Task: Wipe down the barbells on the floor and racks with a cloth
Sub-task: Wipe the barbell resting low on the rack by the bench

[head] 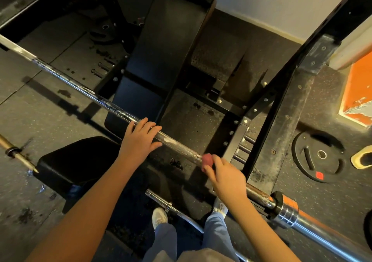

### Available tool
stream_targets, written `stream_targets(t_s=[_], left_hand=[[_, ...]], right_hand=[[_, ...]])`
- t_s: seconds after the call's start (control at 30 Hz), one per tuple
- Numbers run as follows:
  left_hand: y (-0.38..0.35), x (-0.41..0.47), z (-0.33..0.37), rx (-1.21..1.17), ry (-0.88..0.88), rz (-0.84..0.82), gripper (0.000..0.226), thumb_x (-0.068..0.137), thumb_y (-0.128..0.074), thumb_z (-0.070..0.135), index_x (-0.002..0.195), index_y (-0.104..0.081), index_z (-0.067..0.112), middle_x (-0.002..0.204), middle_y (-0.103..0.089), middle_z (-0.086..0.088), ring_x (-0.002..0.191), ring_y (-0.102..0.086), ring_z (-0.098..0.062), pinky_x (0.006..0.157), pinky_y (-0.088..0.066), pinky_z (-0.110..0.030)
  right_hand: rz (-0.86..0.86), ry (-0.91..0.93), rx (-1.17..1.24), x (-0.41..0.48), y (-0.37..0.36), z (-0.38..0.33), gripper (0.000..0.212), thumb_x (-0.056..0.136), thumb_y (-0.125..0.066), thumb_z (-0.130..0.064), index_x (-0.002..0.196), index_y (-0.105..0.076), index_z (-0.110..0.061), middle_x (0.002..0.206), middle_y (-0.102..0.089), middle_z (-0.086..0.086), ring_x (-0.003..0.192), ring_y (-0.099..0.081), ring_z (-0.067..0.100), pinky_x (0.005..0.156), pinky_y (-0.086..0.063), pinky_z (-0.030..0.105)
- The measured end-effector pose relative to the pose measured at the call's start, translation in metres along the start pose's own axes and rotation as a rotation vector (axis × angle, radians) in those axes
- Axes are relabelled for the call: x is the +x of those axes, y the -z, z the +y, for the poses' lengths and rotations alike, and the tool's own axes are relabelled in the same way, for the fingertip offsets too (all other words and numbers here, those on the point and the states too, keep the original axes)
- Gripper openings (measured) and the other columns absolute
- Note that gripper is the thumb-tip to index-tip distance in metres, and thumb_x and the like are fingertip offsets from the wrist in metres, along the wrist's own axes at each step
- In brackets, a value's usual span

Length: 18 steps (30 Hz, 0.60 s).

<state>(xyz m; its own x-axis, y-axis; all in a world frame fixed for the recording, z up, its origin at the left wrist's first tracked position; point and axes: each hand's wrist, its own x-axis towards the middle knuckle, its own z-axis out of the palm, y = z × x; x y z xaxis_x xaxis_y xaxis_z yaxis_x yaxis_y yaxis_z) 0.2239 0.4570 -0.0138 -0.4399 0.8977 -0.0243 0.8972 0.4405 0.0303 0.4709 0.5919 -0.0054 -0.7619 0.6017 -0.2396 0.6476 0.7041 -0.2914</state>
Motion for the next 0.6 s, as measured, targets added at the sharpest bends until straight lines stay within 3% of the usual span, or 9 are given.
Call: stream_targets(t_s=[0.1, 0.17, 0.23, 0.33, 0.47, 0.53, 0.6], left_hand=[[0.005, 0.010, -0.008, 0.047, -0.082, -0.051, 0.049, 0.079, -0.070, 0.044, 0.120, -0.062, 0.018, 0.117, -0.064, -0.004, 0.117, -0.056, -0.028, 0.104, -0.035, -0.054], [0.007, 0.016, -0.011, 0.036, -0.114, -0.102, 0.047, 0.082, -0.066, 0.046, 0.120, -0.061, 0.019, 0.115, -0.063, -0.003, 0.115, -0.056, -0.027, 0.107, -0.031, -0.053], [0.006, 0.020, -0.014, 0.020, -0.133, -0.125, 0.045, 0.084, -0.064, 0.047, 0.119, -0.060, 0.019, 0.115, -0.062, -0.001, 0.116, -0.055, -0.026, 0.109, -0.028, -0.052], [0.005, 0.018, -0.015, 0.039, -0.149, -0.117, 0.044, 0.082, -0.065, 0.048, 0.114, -0.061, 0.019, 0.110, -0.063, -0.002, 0.110, -0.058, -0.026, 0.106, -0.032, -0.053], [0.004, 0.018, -0.014, 0.057, -0.147, -0.108, 0.045, 0.081, -0.066, 0.050, 0.112, -0.061, 0.018, 0.107, -0.064, -0.002, 0.107, -0.060, -0.025, 0.105, -0.035, -0.052], [0.004, 0.018, -0.014, 0.062, -0.150, -0.100, 0.045, 0.080, -0.066, 0.049, 0.111, -0.062, 0.017, 0.106, -0.064, -0.002, 0.106, -0.060, -0.026, 0.104, -0.035, -0.053], [0.004, 0.019, -0.014, 0.055, -0.162, -0.098, 0.043, 0.080, -0.067, 0.048, 0.109, -0.062, 0.017, 0.105, -0.063, -0.003, 0.104, -0.061, -0.026, 0.104, -0.036, -0.053]], right_hand=[[-0.090, 0.068, 0.116, 0.036, 0.005, -0.030, 0.041, 0.100, -0.033, -0.051, 0.129, -0.045, -0.023, 0.106, -0.061, -0.003, 0.086, -0.060, 0.013, 0.072, -0.051, 0.027], [-0.122, 0.082, 0.187, 0.031, 0.006, -0.019, 0.039, 0.100, -0.039, -0.048, 0.132, -0.044, -0.026, 0.107, -0.060, -0.004, 0.087, -0.059, 0.012, 0.073, -0.049, 0.026], [-0.062, 0.091, 0.098, 0.003, 0.005, 0.007, 0.047, 0.095, -0.051, -0.044, 0.137, -0.042, -0.027, 0.106, -0.060, -0.002, 0.085, -0.058, 0.013, 0.069, -0.045, 0.024], [0.074, 0.053, -0.116, -0.026, -0.007, 0.022, 0.058, 0.081, -0.071, -0.043, 0.129, -0.051, -0.017, 0.095, -0.065, 0.006, 0.074, -0.062, 0.021, 0.061, -0.048, 0.031], [-0.081, -0.042, -0.028, 0.019, 0.004, -0.018, 0.050, 0.097, -0.035, -0.058, 0.129, -0.044, -0.022, 0.109, -0.059, 0.000, 0.091, -0.061, 0.018, 0.068, -0.044, 0.027], [-0.099, 0.000, 0.094, 0.035, 0.009, -0.030, 0.043, 0.100, -0.029, -0.055, 0.125, -0.048, -0.027, 0.101, -0.060, -0.003, 0.088, -0.062, 0.016, 0.068, -0.047, 0.027], [-0.101, 0.017, 0.179, 0.031, 0.012, -0.027, 0.037, 0.102, -0.029, -0.047, 0.132, -0.047, -0.034, 0.106, -0.063, -0.005, 0.090, -0.062, 0.014, 0.074, -0.050, 0.028]])
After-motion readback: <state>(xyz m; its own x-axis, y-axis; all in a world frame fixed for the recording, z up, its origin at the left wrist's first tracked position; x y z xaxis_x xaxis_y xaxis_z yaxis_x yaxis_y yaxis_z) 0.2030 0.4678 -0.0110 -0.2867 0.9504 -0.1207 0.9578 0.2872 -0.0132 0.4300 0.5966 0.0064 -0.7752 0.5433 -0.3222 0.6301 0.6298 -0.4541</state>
